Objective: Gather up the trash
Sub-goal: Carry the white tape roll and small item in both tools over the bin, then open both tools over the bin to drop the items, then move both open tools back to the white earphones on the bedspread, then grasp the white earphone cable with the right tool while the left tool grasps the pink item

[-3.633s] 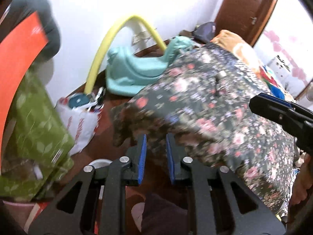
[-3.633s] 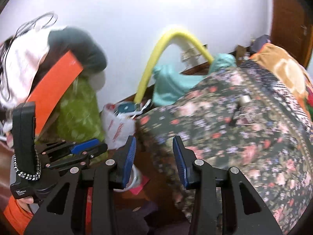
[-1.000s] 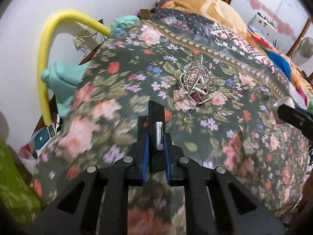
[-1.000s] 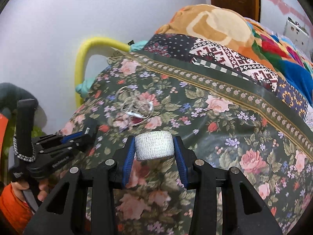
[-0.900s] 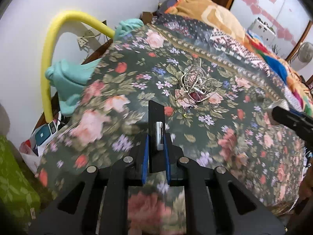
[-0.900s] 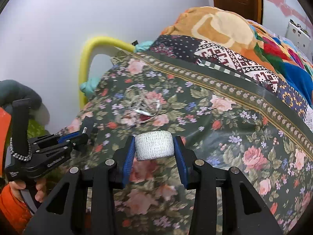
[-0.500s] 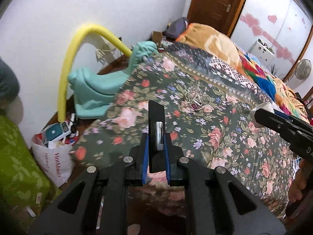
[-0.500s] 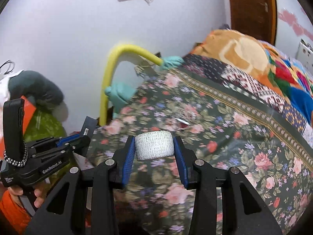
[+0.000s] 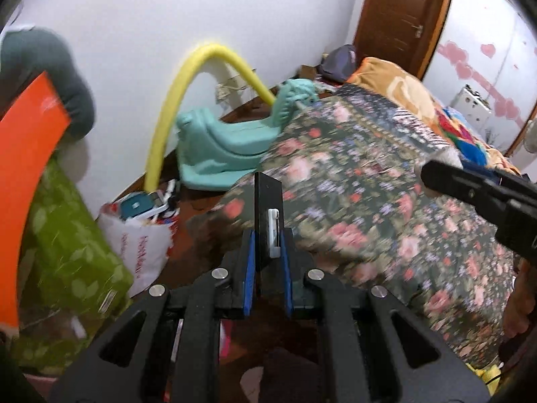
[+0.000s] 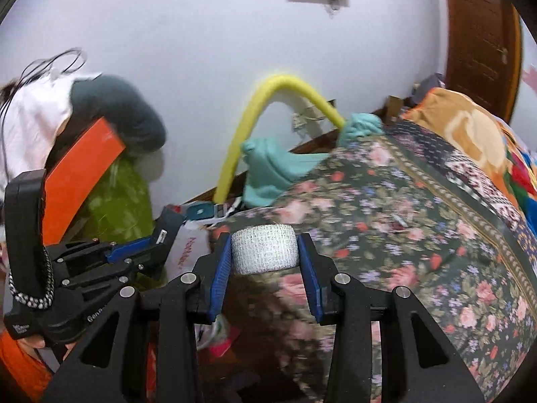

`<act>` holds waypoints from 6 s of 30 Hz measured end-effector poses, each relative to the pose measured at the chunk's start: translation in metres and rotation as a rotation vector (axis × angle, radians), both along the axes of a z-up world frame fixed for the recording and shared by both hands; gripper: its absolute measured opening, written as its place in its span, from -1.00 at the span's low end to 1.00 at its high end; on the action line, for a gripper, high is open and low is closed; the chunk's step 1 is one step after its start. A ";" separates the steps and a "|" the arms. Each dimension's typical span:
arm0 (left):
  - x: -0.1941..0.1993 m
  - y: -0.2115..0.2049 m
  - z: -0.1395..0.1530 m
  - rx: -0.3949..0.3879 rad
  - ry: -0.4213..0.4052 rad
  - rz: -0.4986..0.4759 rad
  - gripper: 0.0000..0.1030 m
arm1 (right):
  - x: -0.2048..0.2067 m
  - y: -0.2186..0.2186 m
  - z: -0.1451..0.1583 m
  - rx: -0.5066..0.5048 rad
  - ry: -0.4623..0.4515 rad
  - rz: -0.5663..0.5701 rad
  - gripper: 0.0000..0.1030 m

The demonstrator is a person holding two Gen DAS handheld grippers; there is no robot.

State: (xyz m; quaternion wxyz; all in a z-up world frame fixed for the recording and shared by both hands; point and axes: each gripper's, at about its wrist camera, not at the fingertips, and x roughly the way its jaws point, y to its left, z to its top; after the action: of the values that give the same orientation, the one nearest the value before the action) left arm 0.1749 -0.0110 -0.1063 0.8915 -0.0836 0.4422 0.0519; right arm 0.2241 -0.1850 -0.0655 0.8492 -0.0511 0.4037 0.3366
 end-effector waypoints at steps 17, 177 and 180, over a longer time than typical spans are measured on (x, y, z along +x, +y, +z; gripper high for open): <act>-0.094 0.080 -0.064 -0.012 0.138 0.219 -0.74 | -0.064 0.130 -0.059 -0.062 0.107 0.319 -0.29; 0.275 -0.224 -0.135 -0.070 0.140 -0.401 -0.86 | 0.189 -0.262 -0.125 0.142 0.236 -0.632 -0.89; 0.265 -0.209 -0.122 -0.078 0.122 -0.376 -0.86 | 0.183 -0.267 -0.117 0.124 0.230 -0.637 -0.89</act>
State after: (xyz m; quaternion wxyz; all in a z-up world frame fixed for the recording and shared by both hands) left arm 0.4396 -0.2198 -0.2286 0.8531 -0.0306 0.5049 -0.1278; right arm 0.4068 -0.4522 -0.1829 0.8621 0.1676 0.4712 0.0821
